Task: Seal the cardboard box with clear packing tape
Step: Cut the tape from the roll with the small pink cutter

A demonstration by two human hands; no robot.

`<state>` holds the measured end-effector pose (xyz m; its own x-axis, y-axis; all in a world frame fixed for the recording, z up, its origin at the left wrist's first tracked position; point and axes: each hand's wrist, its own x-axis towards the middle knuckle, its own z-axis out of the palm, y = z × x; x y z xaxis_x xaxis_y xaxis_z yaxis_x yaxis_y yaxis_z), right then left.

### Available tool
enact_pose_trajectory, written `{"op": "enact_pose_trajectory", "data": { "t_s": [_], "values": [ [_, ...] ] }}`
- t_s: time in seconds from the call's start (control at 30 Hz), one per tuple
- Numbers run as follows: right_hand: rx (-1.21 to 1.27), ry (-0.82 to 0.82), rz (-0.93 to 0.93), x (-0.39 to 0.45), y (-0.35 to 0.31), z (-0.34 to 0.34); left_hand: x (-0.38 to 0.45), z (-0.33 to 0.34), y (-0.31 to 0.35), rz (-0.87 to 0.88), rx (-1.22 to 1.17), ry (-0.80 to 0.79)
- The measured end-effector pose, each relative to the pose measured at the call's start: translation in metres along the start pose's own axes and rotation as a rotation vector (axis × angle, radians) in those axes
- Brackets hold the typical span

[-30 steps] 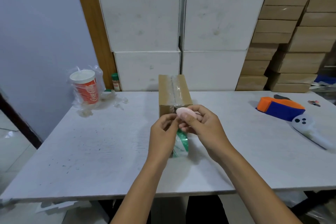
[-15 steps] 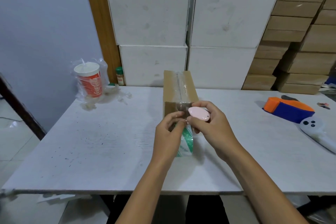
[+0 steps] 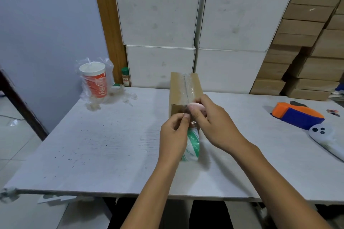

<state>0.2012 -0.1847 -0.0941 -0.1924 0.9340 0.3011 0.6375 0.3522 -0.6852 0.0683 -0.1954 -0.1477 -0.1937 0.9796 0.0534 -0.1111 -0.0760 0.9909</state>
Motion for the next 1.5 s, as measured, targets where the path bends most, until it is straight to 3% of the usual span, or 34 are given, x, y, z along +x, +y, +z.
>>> {"op": "enact_pose_trajectory", "data": {
  "t_s": [0.17,0.47,1.23,1.5],
  "values": [
    [-0.204,-0.048,-0.120,0.005,-0.004,0.002,0.000,0.000,-0.002,0.012,0.014,-0.019],
    [-0.316,-0.071,-0.126,0.005,0.002,-0.002,0.000,-0.001,-0.004,0.031,0.037,-0.005],
    [-0.369,-0.003,-0.066,-0.016,0.039,-0.011,-0.003,-0.005,-0.006,0.066,0.042,0.034],
    [-0.226,0.031,-0.002,-0.038,0.058,-0.001,-0.012,-0.041,-0.003,0.042,0.019,0.014]
  ]
}}
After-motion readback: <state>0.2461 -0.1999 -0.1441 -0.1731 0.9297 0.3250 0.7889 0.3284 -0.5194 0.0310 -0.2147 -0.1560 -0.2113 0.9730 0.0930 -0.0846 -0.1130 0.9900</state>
